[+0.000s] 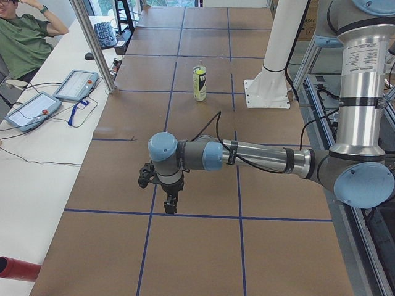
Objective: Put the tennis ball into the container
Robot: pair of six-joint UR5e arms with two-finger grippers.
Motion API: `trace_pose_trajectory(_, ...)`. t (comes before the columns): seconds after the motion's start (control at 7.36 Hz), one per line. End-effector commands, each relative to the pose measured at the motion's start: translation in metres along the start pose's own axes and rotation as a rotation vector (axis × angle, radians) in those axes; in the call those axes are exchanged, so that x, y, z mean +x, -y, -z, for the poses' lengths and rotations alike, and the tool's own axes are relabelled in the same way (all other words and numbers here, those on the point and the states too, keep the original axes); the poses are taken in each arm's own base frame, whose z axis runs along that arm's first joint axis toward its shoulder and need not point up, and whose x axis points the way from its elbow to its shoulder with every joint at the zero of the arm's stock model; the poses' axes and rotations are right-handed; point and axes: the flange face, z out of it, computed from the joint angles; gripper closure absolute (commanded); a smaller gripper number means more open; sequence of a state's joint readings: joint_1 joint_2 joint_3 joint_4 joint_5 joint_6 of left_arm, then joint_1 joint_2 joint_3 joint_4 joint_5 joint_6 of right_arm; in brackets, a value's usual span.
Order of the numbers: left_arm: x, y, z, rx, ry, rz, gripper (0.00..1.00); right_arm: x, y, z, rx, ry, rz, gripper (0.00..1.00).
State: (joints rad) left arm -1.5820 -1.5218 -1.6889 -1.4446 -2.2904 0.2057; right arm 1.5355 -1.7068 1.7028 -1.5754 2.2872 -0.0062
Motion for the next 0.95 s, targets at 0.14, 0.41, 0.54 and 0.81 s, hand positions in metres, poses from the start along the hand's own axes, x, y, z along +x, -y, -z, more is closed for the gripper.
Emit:
trace_pose_trajectory(0.14,-0.017,-0.009,-0.001,0.0,-0.018,0.028,0.0,0.0,0.0,0.0,0.0,0.0,0.0,0.0)
trace_pose_trajectory(0.41,-0.019,-0.009,-0.003,-0.005,-0.022,0.113,0.0,0.0,0.0,0.0,0.0,0.0,0.0,0.0)
trace_pose_trajectory(0.54,-0.014,-0.003,0.004,0.011,-0.019,0.099,0.0,0.0,0.0,0.0,0.0,0.0,0.0,0.0)
trace_pose_trajectory(0.81,-0.006,0.003,0.015,0.034,-0.012,0.068,0.0,0.0,0.0,0.0,0.0,0.0,0.0,0.0)
